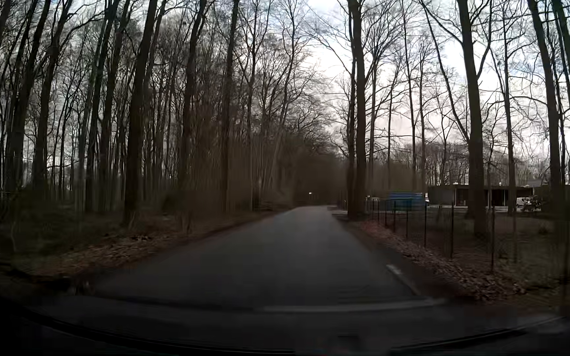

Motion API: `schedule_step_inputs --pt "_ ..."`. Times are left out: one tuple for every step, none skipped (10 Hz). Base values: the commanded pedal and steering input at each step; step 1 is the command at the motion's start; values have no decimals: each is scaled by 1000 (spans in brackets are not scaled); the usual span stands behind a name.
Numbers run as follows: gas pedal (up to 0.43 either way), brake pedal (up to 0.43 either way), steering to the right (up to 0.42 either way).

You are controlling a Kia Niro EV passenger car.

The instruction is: Follow the waypoints while adhering to traffic rules and regulations

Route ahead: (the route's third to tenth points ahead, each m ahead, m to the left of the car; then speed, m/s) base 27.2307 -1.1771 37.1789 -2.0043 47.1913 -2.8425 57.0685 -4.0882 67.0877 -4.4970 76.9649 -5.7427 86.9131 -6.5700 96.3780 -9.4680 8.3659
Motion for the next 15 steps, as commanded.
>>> schedule_step_inputs --pt "169 0 -1" --pt "169 0 1" --pt "169 0 0" --pt "169 0 2" --pt "169 0 4" --pt "169 0 6" --pt "169 0 6" --pt "169 0 6" --pt "169 0 6" --pt "169 0 5" --pt "169 0 5" --pt "169 0 5" --pt "169 0 5" --pt "157 0 4" --pt "157 0 4"
